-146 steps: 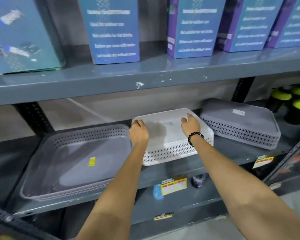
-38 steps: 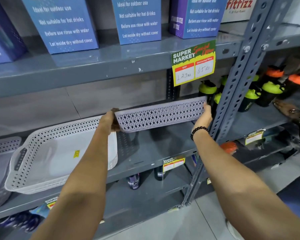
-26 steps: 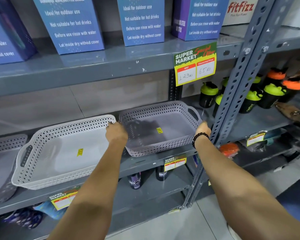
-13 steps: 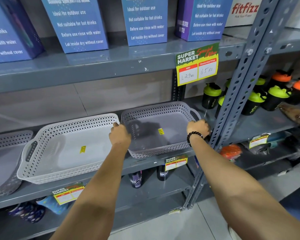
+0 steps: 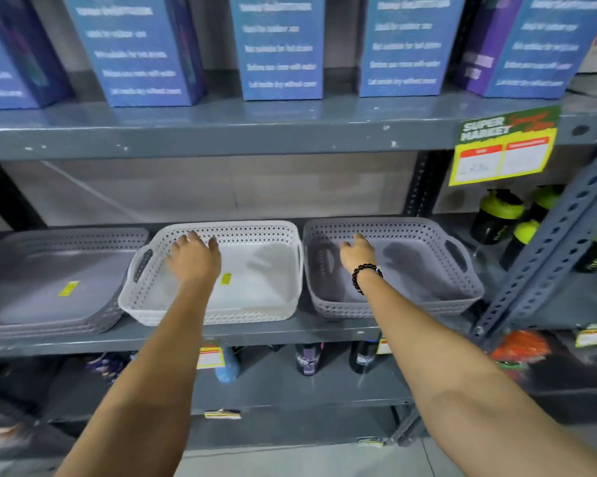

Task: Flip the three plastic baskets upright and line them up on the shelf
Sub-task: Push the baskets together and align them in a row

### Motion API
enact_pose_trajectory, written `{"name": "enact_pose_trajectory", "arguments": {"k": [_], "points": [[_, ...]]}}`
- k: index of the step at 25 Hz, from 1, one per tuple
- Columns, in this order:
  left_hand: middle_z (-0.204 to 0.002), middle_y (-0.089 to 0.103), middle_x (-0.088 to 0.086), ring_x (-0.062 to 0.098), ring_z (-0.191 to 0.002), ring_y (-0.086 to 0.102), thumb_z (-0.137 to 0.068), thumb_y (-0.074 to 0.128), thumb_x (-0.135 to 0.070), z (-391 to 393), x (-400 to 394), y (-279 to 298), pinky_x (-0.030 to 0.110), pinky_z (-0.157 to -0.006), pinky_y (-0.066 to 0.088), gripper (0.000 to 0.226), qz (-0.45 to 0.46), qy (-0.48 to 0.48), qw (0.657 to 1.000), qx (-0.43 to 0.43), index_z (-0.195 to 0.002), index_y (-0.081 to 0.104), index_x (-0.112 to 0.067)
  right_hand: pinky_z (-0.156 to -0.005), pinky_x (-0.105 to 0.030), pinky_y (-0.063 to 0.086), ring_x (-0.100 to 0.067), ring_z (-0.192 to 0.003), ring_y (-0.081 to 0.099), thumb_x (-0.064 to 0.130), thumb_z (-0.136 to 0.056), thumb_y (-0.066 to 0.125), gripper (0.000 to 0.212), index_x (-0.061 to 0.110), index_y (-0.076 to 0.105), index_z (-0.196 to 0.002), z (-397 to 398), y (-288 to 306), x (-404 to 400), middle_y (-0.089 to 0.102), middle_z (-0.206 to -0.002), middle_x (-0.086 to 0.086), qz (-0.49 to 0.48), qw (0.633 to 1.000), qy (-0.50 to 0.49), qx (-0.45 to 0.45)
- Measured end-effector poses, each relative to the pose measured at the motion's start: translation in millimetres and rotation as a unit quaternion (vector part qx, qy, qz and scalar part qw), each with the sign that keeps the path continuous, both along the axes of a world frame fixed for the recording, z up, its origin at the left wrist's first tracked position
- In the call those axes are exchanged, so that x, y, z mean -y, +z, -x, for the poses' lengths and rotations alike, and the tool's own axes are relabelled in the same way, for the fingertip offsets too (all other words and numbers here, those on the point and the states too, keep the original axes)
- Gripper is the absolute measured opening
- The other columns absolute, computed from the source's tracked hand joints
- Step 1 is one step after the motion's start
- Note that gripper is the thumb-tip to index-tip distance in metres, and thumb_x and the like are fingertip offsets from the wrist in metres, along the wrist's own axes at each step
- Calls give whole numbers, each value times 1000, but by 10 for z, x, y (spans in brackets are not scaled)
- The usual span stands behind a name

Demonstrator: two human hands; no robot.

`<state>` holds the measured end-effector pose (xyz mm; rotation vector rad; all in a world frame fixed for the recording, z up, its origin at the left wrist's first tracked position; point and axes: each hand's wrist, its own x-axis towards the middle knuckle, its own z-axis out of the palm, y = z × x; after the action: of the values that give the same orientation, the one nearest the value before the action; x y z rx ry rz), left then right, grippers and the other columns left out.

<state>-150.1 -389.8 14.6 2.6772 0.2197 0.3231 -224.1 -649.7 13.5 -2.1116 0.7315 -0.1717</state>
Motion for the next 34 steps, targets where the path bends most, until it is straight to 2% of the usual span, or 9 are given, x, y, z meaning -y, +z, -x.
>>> {"name": "enact_pose_trajectory", "arguments": {"k": [4, 6, 10, 12, 15, 18, 23, 30, 34], "points": [[-142, 41, 25, 40, -133, 36, -97, 37, -36, -219, -853, 7, 56, -110, 28, 53, 20, 59, 997, -46, -134, 41, 2, -117, -40, 28, -31, -142, 31, 36, -97, 41, 60, 12, 25, -149, -225, -89, -442, 27, -156, -11, -68, 996, 50, -36], [-143, 39, 26, 42, -131, 39, -98, 36, -36, -357, -1161, -8, 55, -108, 31, 52, 38, 44, 995, -82, -134, 39, 0, -117, -42, 28, -32, -141, 32, 35, -96, 43, 62, 11, 23, -149, -338, -181, -628, 30, -155, -13, -38, 996, 59, -50], [-142, 42, 25, 46, -122, 48, -100, 29, -32, -580, -1508, -118, 51, -96, 44, 45, 5, -48, 990, -131, -139, 36, -10, -101, -47, 45, -40, -124, 50, 20, -99, 34, 54, 16, 18, -150, -401, -313, -895, 43, -143, -24, 107, 991, 50, -64], [-132, 53, 27, 45, -114, 54, -101, 26, -29, -618, -1581, -182, 48, -87, 48, 45, -4, -71, 988, -139, -144, 32, -17, -91, -45, 49, -41, -114, 57, 13, -100, 33, 55, 20, 15, -151, -397, -366, -949, 48, -137, -28, 150, 986, 33, -71], [-110, 65, 30, 43, -98, 62, -103, 23, -26, -598, -1581, -284, 45, -76, 51, 45, 6, -104, 988, -116, -147, 29, -18, -79, -41, 52, -38, -100, 63, 4, -97, 35, 61, 21, 13, -152, -389, -432, -964, 62, -116, -28, 204, 975, 35, -77], [-99, 67, 31, 43, -90, 63, -103, 24, -19, -581, -1546, -338, 43, -68, 49, 43, 2, -121, 989, -86, -145, 31, -14, -77, -41, 55, -38, -94, 65, 4, -97, 35, 60, 19, 15, -151, -374, -433, -951, 66, -105, -28, 217, 973, 45, -71], [-94, 67, 31, 42, -86, 65, -103, 25, -17, -583, -1538, -370, 46, -72, 53, 42, 17, -115, 991, -68, -144, 34, -15, -82, -47, 56, -38, -92, 66, 2, -96, 36, 59, 15, 18, -150, -350, -408, -966, 67, -101, -28, 230, 969, 61, -61], [-111, 65, 27, 43, -100, 61, -101, 30, -20, -583, -1549, -340, 45, -81, 51, 41, 86, -82, 990, -72, -141, 41, -18, -78, -45, 54, -40, -95, 65, 16, -99, 34, 52, 12, 21, -149, -375, -355, -985, 67, -107, -26, 262, 961, 45, -71], [-114, 66, 26, 43, -98, 63, -101, 33, -23, -604, -1551, -336, 46, -83, 54, 40, 126, -67, 988, -67, -138, 47, -18, -79, -45, 52, -41, -102, 63, 4, -95, 37, 58, 12, 17, -150, -420, -366, -1014, 63, -112, -28, 267, 958, 49, -88]]}}
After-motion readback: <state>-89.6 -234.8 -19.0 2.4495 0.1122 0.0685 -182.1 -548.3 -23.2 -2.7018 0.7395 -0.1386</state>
